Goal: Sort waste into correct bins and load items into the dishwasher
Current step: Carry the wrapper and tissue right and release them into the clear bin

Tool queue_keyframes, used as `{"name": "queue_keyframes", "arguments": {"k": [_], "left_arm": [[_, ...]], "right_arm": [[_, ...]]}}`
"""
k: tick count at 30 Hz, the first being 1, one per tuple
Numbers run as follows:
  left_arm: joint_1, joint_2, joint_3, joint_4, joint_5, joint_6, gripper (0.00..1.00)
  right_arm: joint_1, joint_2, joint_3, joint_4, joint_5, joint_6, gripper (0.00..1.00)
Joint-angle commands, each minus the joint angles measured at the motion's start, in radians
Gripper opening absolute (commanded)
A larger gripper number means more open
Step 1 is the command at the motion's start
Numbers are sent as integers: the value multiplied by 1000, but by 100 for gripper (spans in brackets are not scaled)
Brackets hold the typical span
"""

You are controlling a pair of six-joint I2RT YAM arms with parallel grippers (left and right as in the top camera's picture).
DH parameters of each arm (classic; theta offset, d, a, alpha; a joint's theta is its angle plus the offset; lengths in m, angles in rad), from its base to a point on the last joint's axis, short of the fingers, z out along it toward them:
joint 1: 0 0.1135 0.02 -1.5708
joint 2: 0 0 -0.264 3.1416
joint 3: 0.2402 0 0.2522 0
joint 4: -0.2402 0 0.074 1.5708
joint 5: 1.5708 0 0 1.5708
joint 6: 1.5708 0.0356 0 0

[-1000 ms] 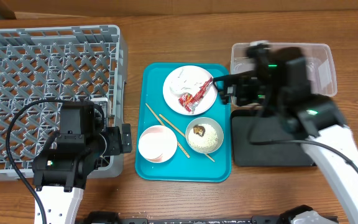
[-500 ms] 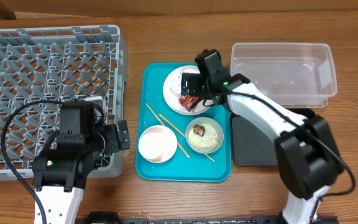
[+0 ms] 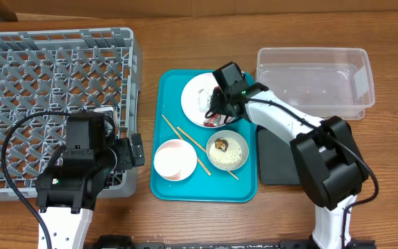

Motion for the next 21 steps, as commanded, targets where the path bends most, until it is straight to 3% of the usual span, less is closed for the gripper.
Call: {"name": "queue_keyframes", "arguments": {"k": [1, 6, 11, 12, 13, 15, 21], "left_arm": [[0, -1, 29, 4, 2, -10, 100], [0, -1, 29, 5, 2, -10, 100], [0, -1, 29, 5, 2, -10, 100], [0, -1, 29, 5, 2, -10, 100], [0, -1, 29, 5, 2, -10, 100], [0, -1, 29, 5, 2, -10, 100], [0, -1, 29, 5, 1, -10, 100]], "right_arm": [[-40, -180, 90, -37, 67, -31, 7], [-174, -358, 101, -177, 142, -18, 4], [-344, -346, 76, -288, 149, -8, 5], [-358, -337, 73, -288, 149, -8, 15], [-369, -332, 73, -285, 149, -8, 34], [-388, -336, 77, -246, 148, -33, 92], [-394, -436, 168, -308, 98, -197, 96]]}}
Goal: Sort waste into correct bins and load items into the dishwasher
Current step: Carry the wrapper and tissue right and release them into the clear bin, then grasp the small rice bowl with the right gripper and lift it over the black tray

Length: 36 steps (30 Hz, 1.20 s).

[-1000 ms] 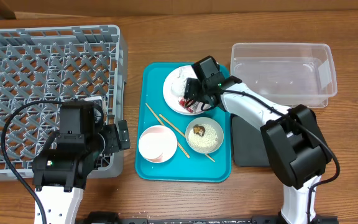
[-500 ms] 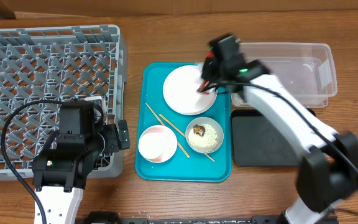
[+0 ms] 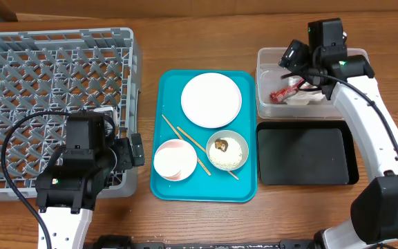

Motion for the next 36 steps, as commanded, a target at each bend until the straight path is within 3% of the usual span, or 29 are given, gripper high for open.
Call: {"name": "queue_keyframes", "arguments": {"k": [1, 8, 13, 15, 19, 23, 30, 36], "left_arm": [[0, -1, 28, 4, 1, -10, 100], [0, -1, 28, 4, 1, -10, 100], [0, -1, 28, 6, 1, -10, 100], [0, -1, 28, 10, 1, -10, 100], [0, -1, 28, 10, 1, -10, 100], [0, -1, 28, 10, 1, -10, 100], [0, -1, 28, 10, 1, -10, 100], [0, -1, 28, 11, 1, -10, 100]], "right_arm": [[-8, -133, 85, -70, -55, -119, 97], [2, -300, 64, -417, -299, -254, 96], [130, -364, -31, -461, -383, -353, 93], [224, -353, -90, -445, -384, -367, 91], [446, -287, -230, -312, -376, -372, 72], [575, -183, -310, -183, -329, -341, 65], [639, 10, -318, -84, -326, -330, 61], [647, 97, -318, -61, -325, -322, 36]]}}
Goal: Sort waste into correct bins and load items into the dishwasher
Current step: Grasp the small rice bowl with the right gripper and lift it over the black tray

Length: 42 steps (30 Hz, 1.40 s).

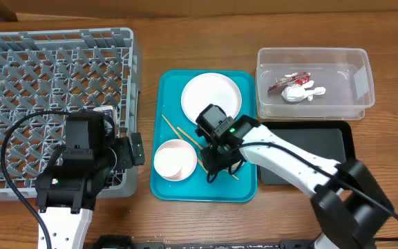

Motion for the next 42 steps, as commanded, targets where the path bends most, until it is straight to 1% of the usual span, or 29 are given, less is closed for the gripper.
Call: {"name": "queue_keyframes", "arguments": {"k": [1, 5, 9, 11, 15, 19, 23, 25, 28, 31, 34, 35, 36, 39, 42], "left_arm": [[0, -1, 25, 4, 1, -10, 100], [0, -1, 25, 4, 1, -10, 100], [0, -1, 25, 3, 1, -10, 99], [0, -1, 25, 4, 1, -10, 100], [0, -1, 25, 3, 1, -10, 99], [0, -1, 25, 4, 1, -10, 100], [0, -1, 25, 3, 1, -10, 100], [0, -1, 25, 4, 1, -10, 100], [0, -1, 25, 4, 1, -10, 100], [0, -1, 25, 4, 1, -10, 100], [0, -1, 25, 4, 1, -10, 100], [0, -1, 25, 4, 1, -10, 100], [0, -1, 25, 4, 1, -10, 100], [0, -1, 25, 4, 1, -10, 100], [0, -1, 25, 4, 1, -10, 100]], "right_arm": [[8, 10, -5, 10, 15, 2, 27], [8, 10, -5, 3, 52, 32, 23], [10, 10, -9, -2, 74, 55, 9], [10, 10, -9, -3, 74, 59, 4], [5, -9, 15, -34, 79, 103, 4], [-21, -94, 86, -63, 85, 113, 4], [-106, -237, 124, -71, 83, 196, 4], [-192, -307, 124, -90, 56, 246, 4], [-364, -341, 122, -140, -116, 240, 4], [-468, -340, 90, -140, -271, 211, 4], [-584, -336, 16, -111, -436, 177, 4], [-621, -336, -18, -93, -489, 169, 4], [-682, -335, -80, -48, -589, 141, 4], [-771, -333, -183, 28, -719, 131, 4], [-878, -326, -318, 162, -891, 132, 4]]}}
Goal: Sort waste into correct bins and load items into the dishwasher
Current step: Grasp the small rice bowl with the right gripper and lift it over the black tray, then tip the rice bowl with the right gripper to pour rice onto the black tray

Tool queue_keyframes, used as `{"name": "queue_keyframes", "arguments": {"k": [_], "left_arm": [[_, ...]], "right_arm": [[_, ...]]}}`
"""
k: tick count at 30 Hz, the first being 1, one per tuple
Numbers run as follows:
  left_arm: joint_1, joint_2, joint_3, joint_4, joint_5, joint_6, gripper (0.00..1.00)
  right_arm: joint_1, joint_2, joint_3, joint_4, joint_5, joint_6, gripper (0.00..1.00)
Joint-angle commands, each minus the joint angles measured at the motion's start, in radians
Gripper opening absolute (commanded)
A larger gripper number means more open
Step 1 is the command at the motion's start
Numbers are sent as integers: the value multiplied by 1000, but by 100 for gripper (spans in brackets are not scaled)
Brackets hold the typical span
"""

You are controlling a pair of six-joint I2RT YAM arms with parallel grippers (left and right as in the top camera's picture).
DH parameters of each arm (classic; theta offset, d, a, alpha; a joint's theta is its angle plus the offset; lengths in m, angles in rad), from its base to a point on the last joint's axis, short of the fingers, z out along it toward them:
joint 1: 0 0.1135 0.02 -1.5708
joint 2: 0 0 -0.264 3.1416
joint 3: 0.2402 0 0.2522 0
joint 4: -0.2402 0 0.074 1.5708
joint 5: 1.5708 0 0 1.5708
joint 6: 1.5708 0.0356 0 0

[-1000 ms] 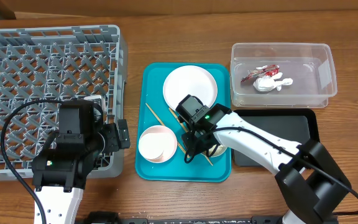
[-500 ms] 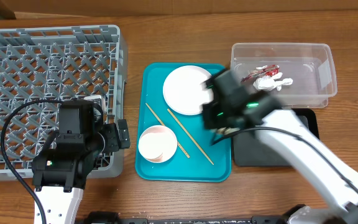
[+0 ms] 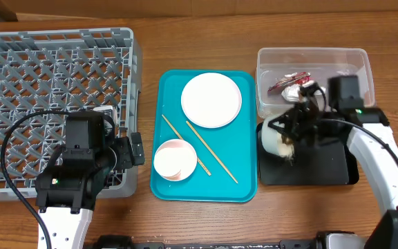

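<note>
My right gripper (image 3: 292,133) is shut on a small white bowl (image 3: 275,140), which is tipped on its side over the left end of the black tray (image 3: 320,169). The bowl's contents are hidden. On the teal tray (image 3: 168,188) lie a bare white plate (image 3: 211,99), a pinkish bowl (image 3: 175,160) and two chopsticks (image 3: 213,153). The clear bin (image 3: 354,62) holds a red wrapper (image 3: 282,83) and a crumpled napkin (image 3: 297,90). My left gripper (image 3: 135,149) rests at the right edge of the grey dish rack (image 3: 47,83); its jaws are hard to make out.
The dish rack fills the left of the table, with the left arm's black body and cable over its near right corner. The teal tray sits in the middle. The clear bin and black tray stand side by side at the right.
My right gripper was down at the rice bowl on the teal tray. Now that bowl is off the tray, held tipped over the black tray's left end. The left arm has not moved.
My right gripper was first at the white plate, among a wrapper and napkin. Then it was over the clear bin, with that waste inside and the plate bare. Later it was at the rice bowl, which it now holds tilted over the black tray.
</note>
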Motion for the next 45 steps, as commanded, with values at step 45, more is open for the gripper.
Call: {"name": "queue_keyframes", "arguments": {"k": [45], "left_arm": [[0, -1, 24, 5, 1, -10, 100]], "right_arm": [[-438, 20, -269, 410, -721, -2, 4]]}}
